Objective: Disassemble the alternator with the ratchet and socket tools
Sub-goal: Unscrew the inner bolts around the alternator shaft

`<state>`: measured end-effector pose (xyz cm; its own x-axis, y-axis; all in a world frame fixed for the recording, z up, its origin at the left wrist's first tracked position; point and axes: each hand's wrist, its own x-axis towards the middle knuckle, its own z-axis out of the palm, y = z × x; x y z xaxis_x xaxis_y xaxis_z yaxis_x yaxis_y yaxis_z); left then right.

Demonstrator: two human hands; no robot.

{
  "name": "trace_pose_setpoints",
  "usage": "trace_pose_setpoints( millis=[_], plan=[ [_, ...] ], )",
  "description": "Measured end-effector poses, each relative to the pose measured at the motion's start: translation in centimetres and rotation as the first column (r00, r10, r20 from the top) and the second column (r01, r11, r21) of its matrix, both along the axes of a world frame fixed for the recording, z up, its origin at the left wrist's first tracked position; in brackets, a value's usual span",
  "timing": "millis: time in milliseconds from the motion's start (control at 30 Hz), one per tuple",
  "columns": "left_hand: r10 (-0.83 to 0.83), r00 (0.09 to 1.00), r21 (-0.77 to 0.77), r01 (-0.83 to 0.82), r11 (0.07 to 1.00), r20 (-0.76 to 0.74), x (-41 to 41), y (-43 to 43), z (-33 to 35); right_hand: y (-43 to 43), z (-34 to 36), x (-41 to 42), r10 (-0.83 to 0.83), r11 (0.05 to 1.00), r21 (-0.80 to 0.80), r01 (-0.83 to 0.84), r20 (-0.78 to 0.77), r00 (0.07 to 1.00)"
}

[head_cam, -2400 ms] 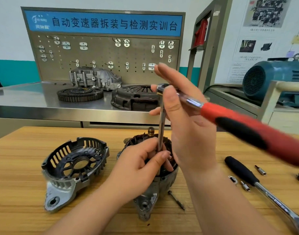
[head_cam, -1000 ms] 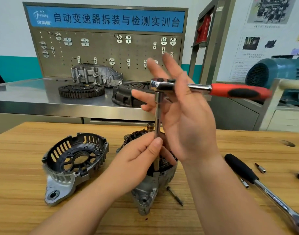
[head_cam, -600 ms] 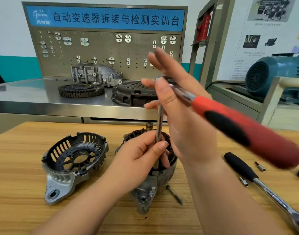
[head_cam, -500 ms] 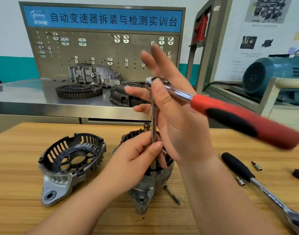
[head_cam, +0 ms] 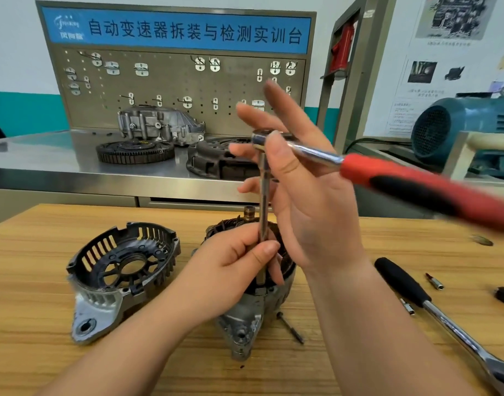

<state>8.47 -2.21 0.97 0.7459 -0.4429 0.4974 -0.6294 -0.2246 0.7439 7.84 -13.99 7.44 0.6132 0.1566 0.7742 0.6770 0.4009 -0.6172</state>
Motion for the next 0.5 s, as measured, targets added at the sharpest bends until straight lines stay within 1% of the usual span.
trace_pose_setpoints(
  millis=[33, 100, 200, 300, 400, 500],
  plan=[
    [0.0, 1.0, -0.002, 0.0, 1.0, 0.007, -0.01, -0.06, 0.02, -0.13, 0.02, -0.04, -0.018, 1.0, -0.014, 0.019, 0.036, 0.999],
    [-0.004, 1.0, -0.011, 0.004, 1.0, 0.008, 0.0, 0.07, 0.04, -0.12, 0.1, -0.07, 0.037, 0.999, -0.025, -0.037, 0.024, 0.999],
    [-0.061, 0.997, -0.029, 0.06, 0.998, -0.042, 0.13, 0.56, 0.09, 0.28, 0.13, -0.09, 0.22, 0.976, 0.023, -0.218, -0.139, 0.966],
    [-0.137, 0.988, -0.055, 0.134, 0.989, -0.072, -0.03, 0.71, 0.28, 0.22, 0.1, 0.02, 0.31, 0.947, 0.016, -0.321, -0.301, 0.902],
    [-0.133, 0.989, -0.005, 0.133, 0.991, -0.063, -0.04, 0.75, 0.3, 0.33, -0.15, 0.09, 0.296, 0.95, -0.001, -0.314, -0.329, 0.897],
    [-0.089, 0.995, -0.015, 0.089, 0.996, -0.05, -0.01, 0.78, 0.3, 0.62, -0.34, 0.15, 0.231, 0.973, 0.041, -0.228, -0.245, 0.942]
  ],
)
